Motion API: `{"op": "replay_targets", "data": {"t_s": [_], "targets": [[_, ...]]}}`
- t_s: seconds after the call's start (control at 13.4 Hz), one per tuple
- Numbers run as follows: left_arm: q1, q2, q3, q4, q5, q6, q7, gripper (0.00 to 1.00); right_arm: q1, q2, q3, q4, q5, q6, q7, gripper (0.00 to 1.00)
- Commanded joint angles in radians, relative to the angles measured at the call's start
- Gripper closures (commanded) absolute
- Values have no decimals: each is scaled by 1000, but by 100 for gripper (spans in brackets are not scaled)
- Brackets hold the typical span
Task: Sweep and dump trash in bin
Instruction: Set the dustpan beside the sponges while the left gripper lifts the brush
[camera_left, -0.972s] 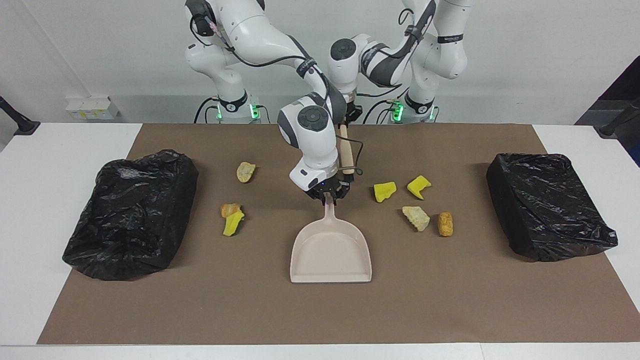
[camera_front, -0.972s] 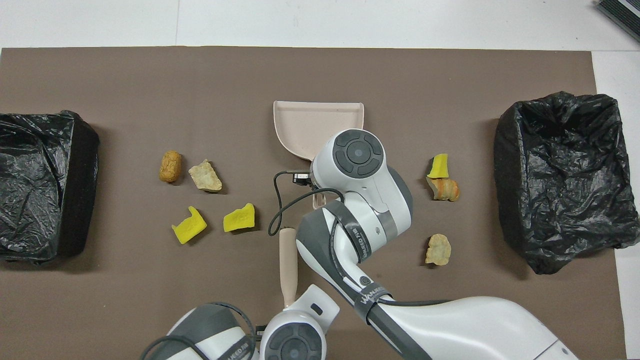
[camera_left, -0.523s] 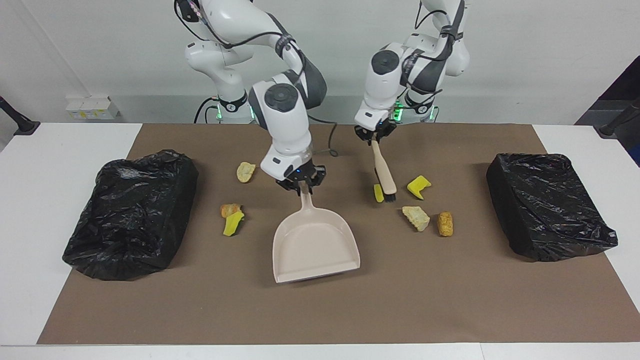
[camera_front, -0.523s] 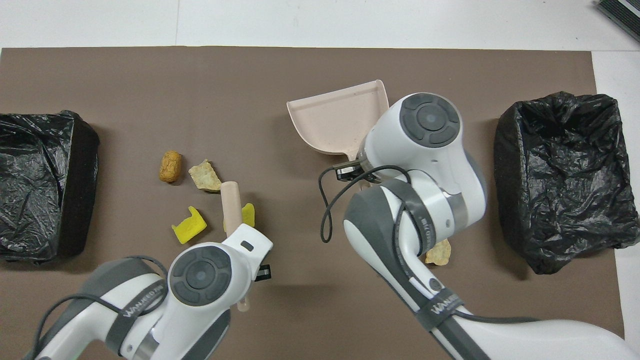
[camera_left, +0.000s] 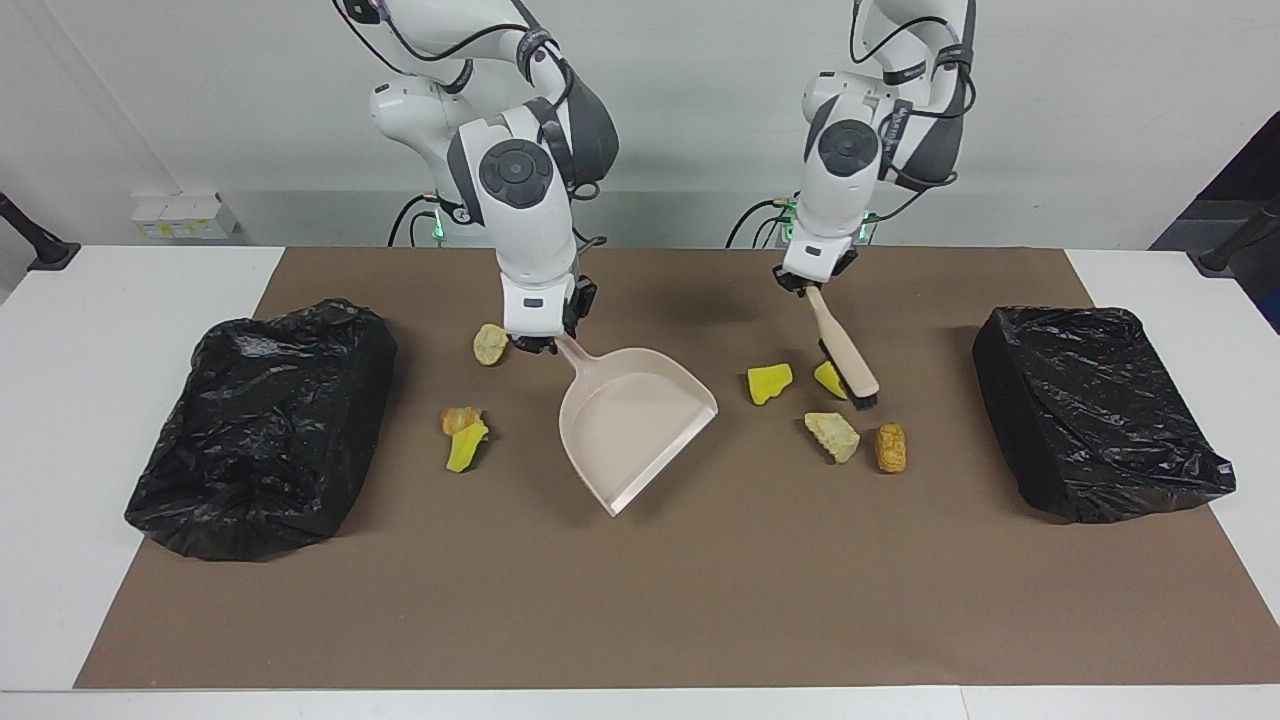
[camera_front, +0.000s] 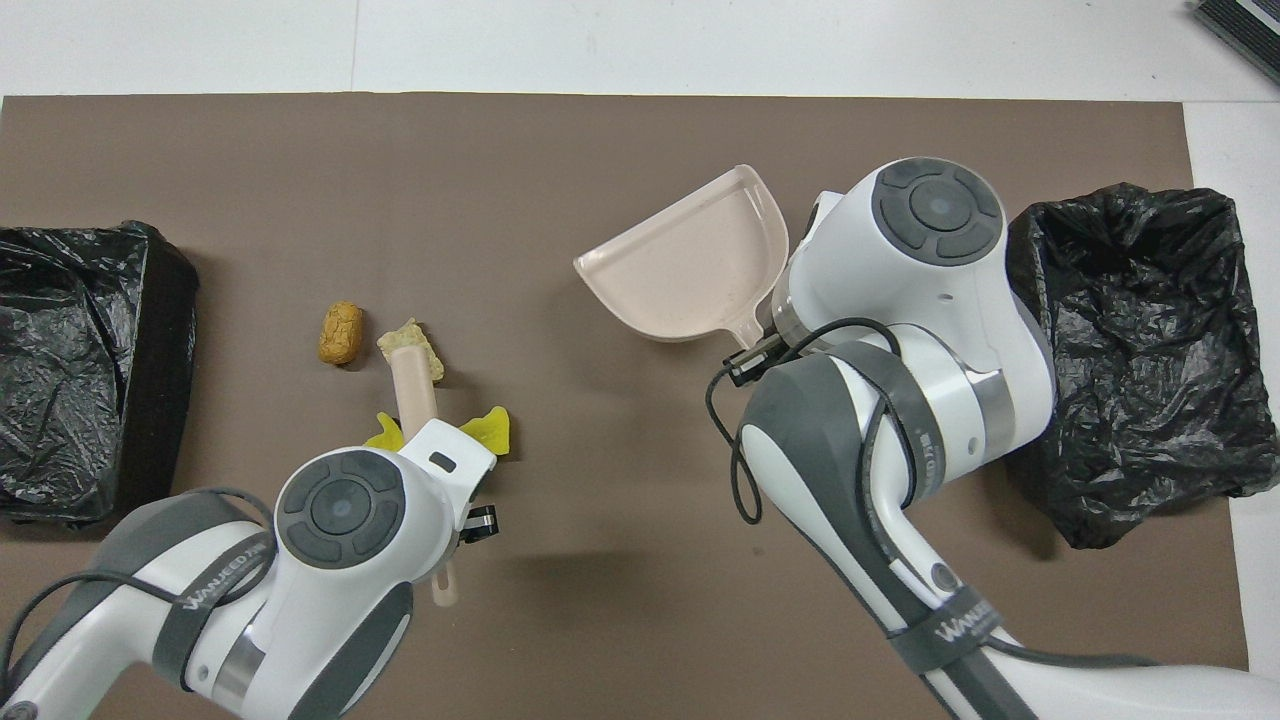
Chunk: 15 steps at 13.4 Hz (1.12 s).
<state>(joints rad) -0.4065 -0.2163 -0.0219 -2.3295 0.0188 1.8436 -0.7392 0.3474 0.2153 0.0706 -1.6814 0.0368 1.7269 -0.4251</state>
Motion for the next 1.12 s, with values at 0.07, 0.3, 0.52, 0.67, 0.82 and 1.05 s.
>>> {"op": "replay_targets", "data": {"t_s": [0.07, 0.3, 0.52, 0.67, 0.82, 1.05], "targets": [[87, -73, -12, -74, 17, -6, 1, 100, 27, -94, 6, -147, -44, 52, -167, 100], [117, -89, -15, -164, 17, 53, 4, 100, 68, -114, 6, -238, -78, 135, -300, 100], [97, -89, -18, -214, 17, 115, 12, 100, 87, -102, 8, -248, -118, 166, -350, 100], [66, -83, -20, -214, 13, 156, 82, 100, 85, -91, 8, -251, -118, 191, -377, 100], [51, -64, -21, -212, -3, 177, 212, 100, 88, -70, 8, -251, -123, 223, -377, 100], [34, -52, -20, -208, -75, 222, 357, 100, 90, -51, 8, -248, -132, 264, -377, 100]]}}
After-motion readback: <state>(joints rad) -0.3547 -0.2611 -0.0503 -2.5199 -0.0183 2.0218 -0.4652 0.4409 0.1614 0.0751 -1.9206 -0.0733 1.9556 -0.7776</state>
